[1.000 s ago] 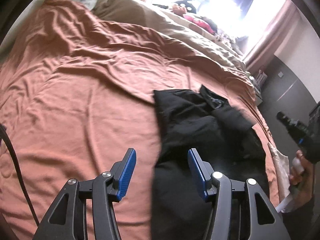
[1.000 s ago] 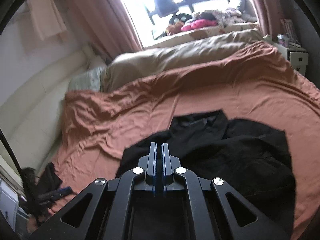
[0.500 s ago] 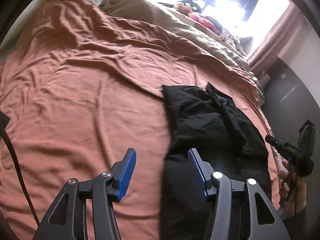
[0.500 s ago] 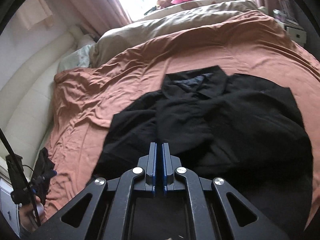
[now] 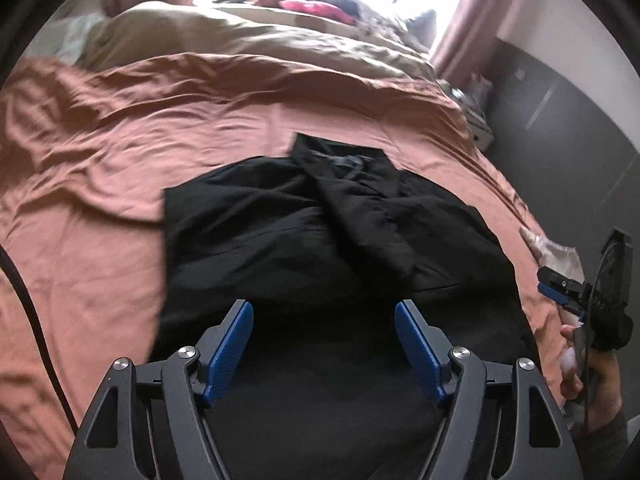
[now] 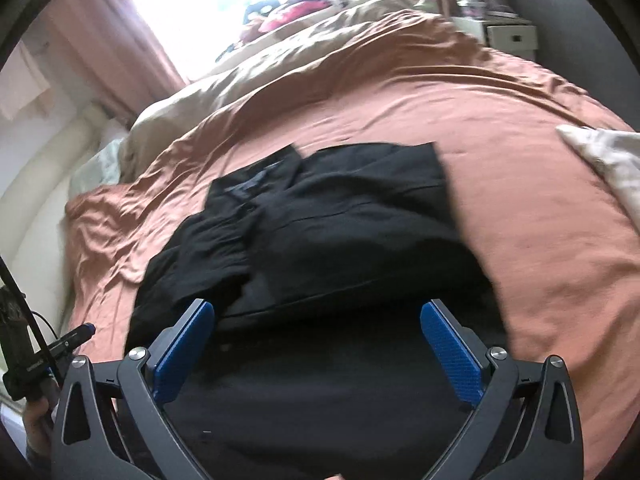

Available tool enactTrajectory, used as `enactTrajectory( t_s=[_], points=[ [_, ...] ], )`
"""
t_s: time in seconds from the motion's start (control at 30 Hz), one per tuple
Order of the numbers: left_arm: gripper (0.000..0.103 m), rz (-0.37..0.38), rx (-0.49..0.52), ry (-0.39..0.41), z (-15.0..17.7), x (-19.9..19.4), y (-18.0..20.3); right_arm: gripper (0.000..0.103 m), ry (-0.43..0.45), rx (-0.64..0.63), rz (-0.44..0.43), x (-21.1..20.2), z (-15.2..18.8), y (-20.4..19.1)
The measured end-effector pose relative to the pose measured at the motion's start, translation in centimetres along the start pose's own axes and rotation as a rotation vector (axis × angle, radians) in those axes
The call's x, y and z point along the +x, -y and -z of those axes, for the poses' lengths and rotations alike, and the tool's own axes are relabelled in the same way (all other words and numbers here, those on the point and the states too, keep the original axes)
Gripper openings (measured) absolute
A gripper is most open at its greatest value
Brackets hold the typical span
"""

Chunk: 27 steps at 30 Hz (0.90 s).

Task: Fold large clothes

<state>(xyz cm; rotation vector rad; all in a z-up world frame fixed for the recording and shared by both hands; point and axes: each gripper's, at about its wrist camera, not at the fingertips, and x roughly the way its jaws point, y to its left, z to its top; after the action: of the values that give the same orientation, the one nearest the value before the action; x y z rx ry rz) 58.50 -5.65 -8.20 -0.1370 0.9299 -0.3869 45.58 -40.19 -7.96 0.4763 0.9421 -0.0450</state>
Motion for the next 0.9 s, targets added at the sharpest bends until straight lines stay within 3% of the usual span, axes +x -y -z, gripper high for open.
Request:
enactTrajectory(
  t_s=[0.2, 0.43, 0.63, 0.77, 0.9],
  points=[
    [0.075, -0.031, 0.108, -0.086, -1.0, 5.4, 4.9, 0.101, -0.002, -0.012, 0.082, -0.3, 1.0, 1.7],
    [0.075, -0.143, 0.193, -0.159, -0.7, 11.2, 8.0, 0.100, -0.033, 0.015, 0.124, 1.4, 0.8, 1.7],
    [0.075, -0.247, 0.134, -0.120, -1.1, 11.9, 5.9, 0.099, -0.065, 0.014, 0.179, 3.5, -0.4, 1.0],
    [0.075, -0.269, 0.061, -0.067, -1.6, 9.9, 3.2, 0.081, -0.108, 0.010, 0.268, 5.8, -0.7, 1.1],
    [0.076, -0.257, -0.016, -0.031, -1.9, 7.6, 0.2, 0.080, -0.154, 0.042, 0.295, 7.6, -0.4, 1.8]
  ],
)
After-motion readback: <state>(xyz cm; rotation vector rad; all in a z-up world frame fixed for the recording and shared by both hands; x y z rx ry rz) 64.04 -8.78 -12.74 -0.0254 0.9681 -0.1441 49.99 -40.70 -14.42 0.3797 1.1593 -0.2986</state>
